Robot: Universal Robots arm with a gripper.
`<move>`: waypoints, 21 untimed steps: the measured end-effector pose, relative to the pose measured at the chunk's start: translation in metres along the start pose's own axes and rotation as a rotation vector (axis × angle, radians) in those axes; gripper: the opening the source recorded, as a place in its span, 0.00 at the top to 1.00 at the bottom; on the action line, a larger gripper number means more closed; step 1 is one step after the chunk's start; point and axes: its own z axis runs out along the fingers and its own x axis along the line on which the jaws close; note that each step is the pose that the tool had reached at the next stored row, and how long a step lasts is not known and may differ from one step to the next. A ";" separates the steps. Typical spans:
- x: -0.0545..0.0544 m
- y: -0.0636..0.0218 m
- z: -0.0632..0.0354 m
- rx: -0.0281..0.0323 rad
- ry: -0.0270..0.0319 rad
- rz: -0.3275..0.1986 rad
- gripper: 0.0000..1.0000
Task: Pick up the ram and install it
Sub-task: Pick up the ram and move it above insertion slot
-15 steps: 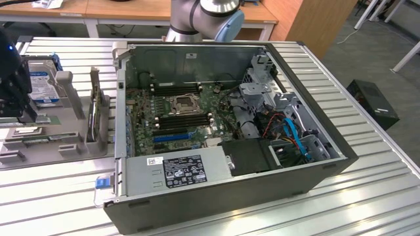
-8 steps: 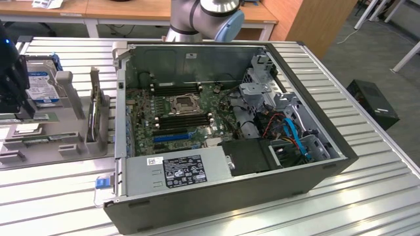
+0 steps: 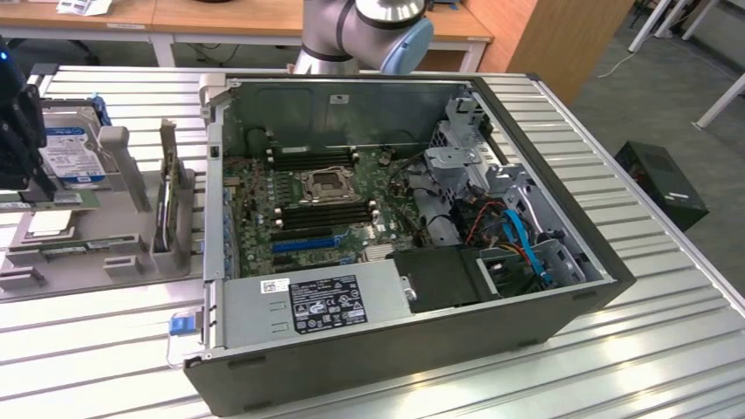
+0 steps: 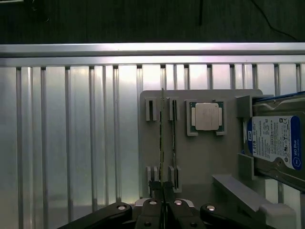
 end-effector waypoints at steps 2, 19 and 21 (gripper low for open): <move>0.000 0.0001 -0.0033 0.0000 0.0000 0.000 0.88; -0.002 0.0009 -0.0312 0.0001 0.0000 0.000 0.88; -0.003 0.0010 -0.0344 0.0001 0.0000 0.000 0.88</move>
